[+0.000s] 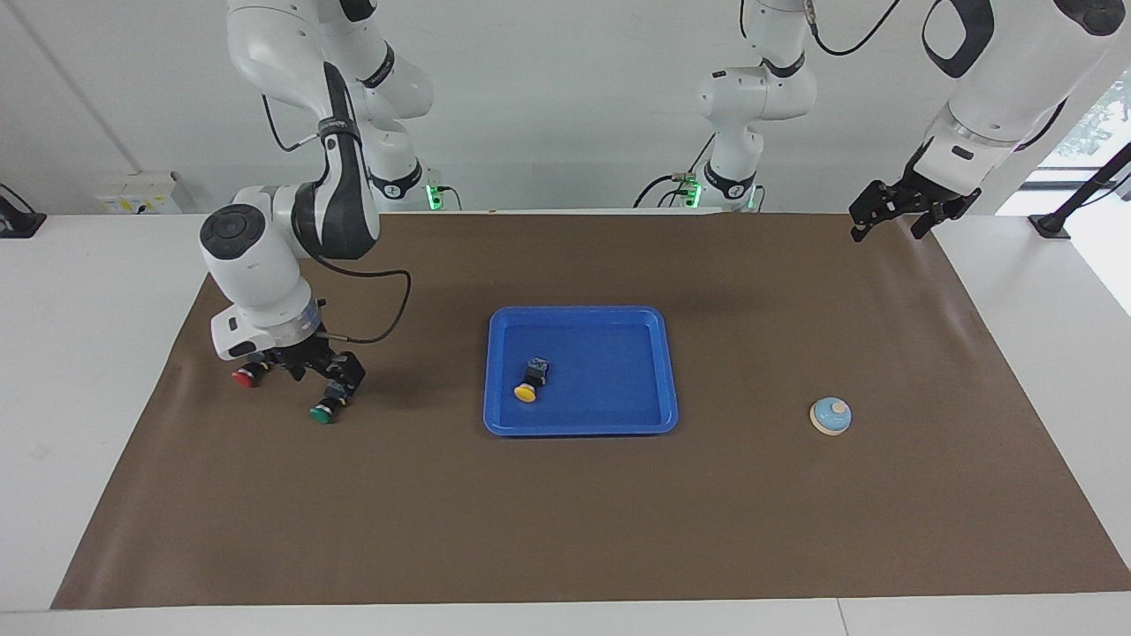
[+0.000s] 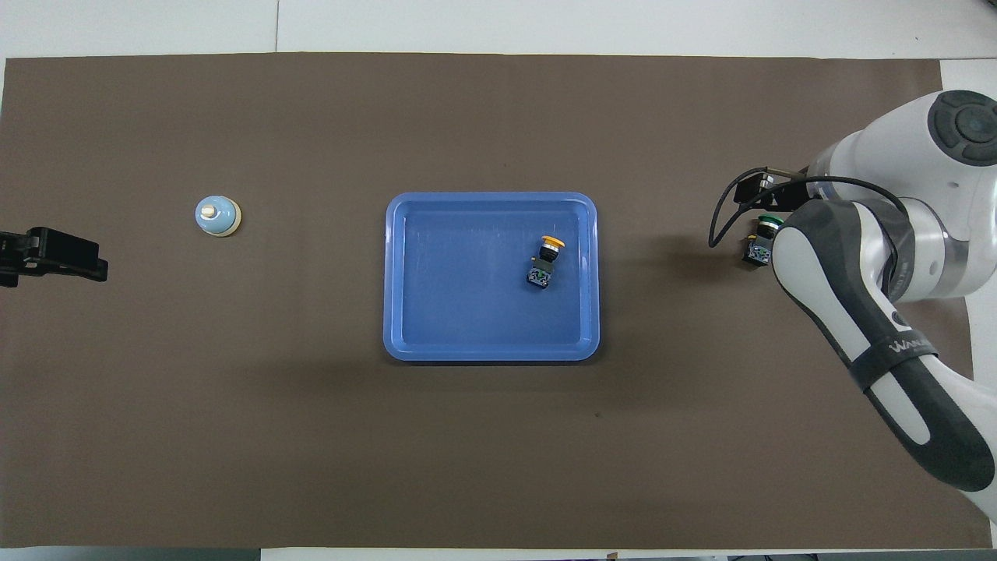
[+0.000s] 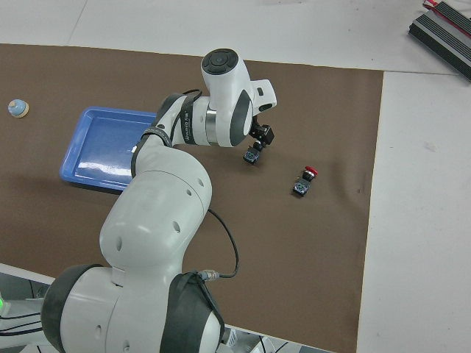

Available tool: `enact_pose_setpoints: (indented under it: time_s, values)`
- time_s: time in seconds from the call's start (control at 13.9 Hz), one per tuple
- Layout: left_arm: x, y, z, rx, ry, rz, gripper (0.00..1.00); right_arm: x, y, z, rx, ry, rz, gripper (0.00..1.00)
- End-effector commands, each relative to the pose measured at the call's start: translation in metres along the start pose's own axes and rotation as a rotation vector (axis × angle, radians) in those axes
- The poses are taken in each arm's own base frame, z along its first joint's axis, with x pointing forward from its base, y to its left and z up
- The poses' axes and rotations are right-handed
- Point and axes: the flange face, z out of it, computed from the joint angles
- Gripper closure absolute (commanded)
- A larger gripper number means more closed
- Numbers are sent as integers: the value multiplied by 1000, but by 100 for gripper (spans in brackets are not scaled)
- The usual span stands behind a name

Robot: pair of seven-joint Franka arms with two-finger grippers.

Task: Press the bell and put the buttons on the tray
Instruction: 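Grasp the green-topped button with the right gripper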

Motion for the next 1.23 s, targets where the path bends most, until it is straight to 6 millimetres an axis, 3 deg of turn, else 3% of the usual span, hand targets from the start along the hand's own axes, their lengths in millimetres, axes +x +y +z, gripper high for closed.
enact_pose_setpoints:
  time_s: [0.0,0.22,0.58,0.65,0.87,1.01,1.15]
  values:
    - [-2,-3,-4,10,0,-3,0,-2,2,24,3,5,19,0]
    - [-2,-3,-4,10,0,-3,0,-15,10,43,6,11,15,0]
    - [-2,-3,-4,10,0,-3,0,-19,14,49,3,2,19,0]
    - [-2,-3,-4,10,0,-3,0,-19,14,50,2,0,20,6]
    - [-2,-3,-4,10,0,-3,0,-21,13,49,-2,-12,16,69]
    - [-2,-3,-4,10,0,-3,0,-22,14,49,-6,-25,-5,100]
    - [-2,-3,-4,10,0,-3,0,-22,15,49,-8,-31,-13,100]
